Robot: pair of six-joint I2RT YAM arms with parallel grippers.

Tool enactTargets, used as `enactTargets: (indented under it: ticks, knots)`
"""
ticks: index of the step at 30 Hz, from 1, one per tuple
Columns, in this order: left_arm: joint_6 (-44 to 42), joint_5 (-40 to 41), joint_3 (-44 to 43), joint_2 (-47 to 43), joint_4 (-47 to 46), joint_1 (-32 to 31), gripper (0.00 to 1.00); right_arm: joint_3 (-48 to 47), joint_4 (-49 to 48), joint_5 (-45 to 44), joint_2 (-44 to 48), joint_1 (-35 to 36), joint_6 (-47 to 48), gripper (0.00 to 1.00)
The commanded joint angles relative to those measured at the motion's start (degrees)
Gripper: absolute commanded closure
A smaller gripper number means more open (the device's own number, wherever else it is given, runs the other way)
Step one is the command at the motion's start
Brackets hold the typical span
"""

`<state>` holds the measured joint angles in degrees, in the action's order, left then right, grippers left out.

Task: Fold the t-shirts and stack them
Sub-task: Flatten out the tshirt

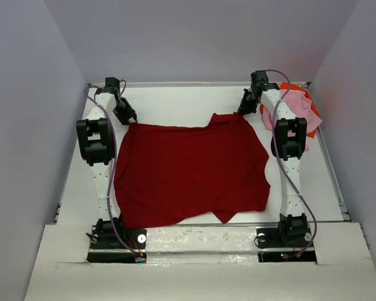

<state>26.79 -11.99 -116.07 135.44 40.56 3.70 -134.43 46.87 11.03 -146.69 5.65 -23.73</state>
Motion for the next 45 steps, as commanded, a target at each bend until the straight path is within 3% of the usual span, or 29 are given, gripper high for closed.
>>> enactTargets:
  ticks: [1,4,14,21,26,34,40,45]
  knots:
    - [-0.94,-0.58,0.06,0.44,2.86,-0.54,0.87,-1.71,-0.91,-0.22,1.24,0.24,0.96,1.0]
    - [-1.38,-0.58,-0.65,0.53,3.74,-0.54,1.0,-1.71,-0.73,-0.48,1.06,0.24,0.88,1.0]
    - [-1.12,5.04,1.37,-6.41,3.48,2.7,1.0,-1.71,0.15,-1.62,3.25,0.24,1.31,1.0]
    - [-0.24,9.0,0.32,-12.73,2.95,5.17,1.0,-5.93,1.29,0.31,8.61,-0.29,1.31,1.0]
    - [0.46,9.7,0.05,-16.08,-0.03,6.05,1.0,-3.48,0.86,1.28,14.75,-1.51,2.63,1.0]
    - [0.2,4.7,-3.12,-14.06,-0.3,6.58,1.0,-5.76,0.15,11.03,16.87,-5.74,-0.01,1.0]
    - [1.34,2.32,6.28,-23.52,-7.5,6.58,1.0,-1.1,0.06,13.32,22.84,-5.74,-0.18,1.0]
    - [2.22,0.66,8.4,-31.45,-7.94,6.49,1.0,2.77,-0.64,16.12,29.7,-5.74,0.61,1.0]
